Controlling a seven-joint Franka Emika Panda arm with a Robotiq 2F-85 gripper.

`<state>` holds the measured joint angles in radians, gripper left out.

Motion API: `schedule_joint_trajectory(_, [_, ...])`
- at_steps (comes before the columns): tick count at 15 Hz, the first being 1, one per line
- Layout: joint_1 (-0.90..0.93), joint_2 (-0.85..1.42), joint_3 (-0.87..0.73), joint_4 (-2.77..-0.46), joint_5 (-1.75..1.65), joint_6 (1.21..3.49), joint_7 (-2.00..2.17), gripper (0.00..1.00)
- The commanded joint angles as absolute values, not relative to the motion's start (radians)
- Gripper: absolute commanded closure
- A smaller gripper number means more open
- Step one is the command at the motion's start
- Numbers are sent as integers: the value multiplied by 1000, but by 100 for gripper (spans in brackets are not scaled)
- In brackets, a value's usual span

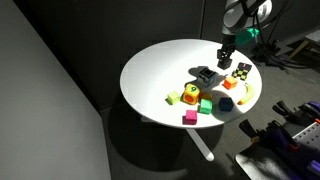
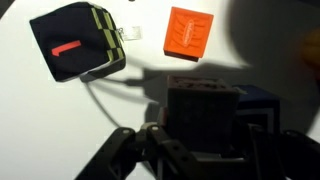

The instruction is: Pick up the gray block and put it on top of the light green block

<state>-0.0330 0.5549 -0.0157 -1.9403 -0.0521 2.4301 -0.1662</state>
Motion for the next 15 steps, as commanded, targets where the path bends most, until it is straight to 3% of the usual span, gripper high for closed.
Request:
schedule_joint_trajectory(1, [-19,498,7,-1975,-67,2435,-171,69])
schedule_joint_trajectory(15, [119,505,12,-1934,-67,2436,99,69])
